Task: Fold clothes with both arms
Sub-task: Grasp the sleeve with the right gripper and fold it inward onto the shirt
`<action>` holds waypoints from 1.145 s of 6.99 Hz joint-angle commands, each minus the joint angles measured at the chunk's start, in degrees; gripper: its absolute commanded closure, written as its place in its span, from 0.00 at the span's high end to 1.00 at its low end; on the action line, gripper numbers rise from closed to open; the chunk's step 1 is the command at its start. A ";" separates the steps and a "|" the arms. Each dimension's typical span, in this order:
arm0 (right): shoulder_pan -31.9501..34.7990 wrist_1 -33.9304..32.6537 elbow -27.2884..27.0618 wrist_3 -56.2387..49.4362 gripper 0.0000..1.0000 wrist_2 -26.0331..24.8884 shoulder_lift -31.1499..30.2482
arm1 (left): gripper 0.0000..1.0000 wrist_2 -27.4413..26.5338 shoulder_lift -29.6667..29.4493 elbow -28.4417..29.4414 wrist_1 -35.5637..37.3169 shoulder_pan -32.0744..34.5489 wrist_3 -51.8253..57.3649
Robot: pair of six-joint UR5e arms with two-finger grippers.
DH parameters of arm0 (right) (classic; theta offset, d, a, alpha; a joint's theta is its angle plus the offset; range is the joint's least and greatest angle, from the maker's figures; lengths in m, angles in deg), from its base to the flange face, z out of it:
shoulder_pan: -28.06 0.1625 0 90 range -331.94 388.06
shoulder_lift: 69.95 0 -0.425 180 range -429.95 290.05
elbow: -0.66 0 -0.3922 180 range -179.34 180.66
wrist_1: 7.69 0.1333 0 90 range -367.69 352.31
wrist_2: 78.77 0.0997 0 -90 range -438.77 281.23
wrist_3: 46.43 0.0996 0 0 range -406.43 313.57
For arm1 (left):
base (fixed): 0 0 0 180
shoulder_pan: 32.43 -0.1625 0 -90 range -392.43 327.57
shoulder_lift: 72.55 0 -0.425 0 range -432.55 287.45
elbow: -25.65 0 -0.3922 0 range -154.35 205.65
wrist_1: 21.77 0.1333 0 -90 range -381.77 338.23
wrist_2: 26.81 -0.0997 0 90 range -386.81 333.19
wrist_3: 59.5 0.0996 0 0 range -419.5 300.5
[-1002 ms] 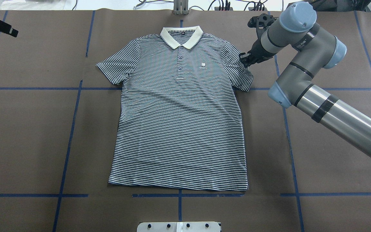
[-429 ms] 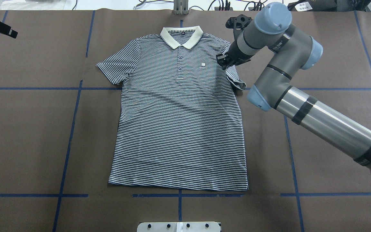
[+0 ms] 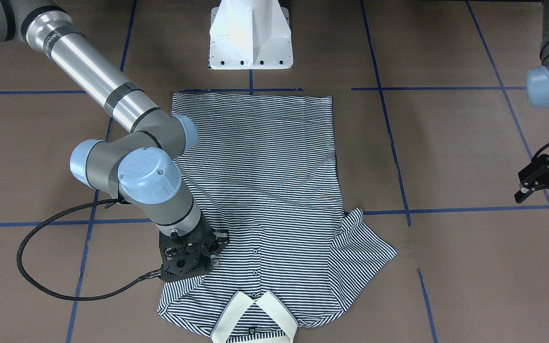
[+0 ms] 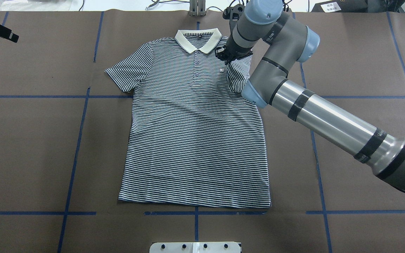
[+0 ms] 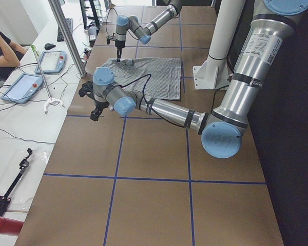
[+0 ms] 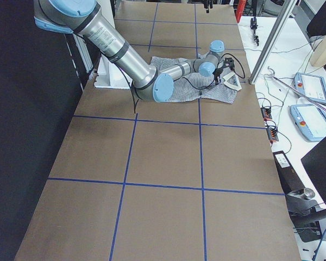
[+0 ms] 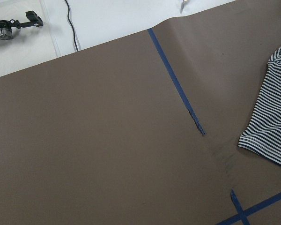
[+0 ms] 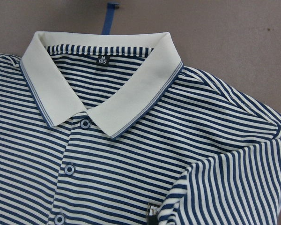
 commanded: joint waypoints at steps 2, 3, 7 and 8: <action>-0.05 0.39 0.52 0.00 1.00 -0.32 0.43 | 1.00 -0.09 -0.34 0.03 0.00 -0.09 -0.07; -0.49 0.30 0.09 4.87 1.00 -0.49 0.60 | 1.00 -0.96 -0.78 -0.32 0.17 -0.18 -0.07; 2.04 -22.76 -17.27 9.85 1.00 5.98 -2.11 | 1.00 -18.33 -7.10 0.29 0.00 -16.48 -34.51; 4.41 -22.99 -18.97 9.32 1.00 10.44 -4.38 | 1.00 -24.11 -7.80 1.42 -0.09 -21.31 -41.48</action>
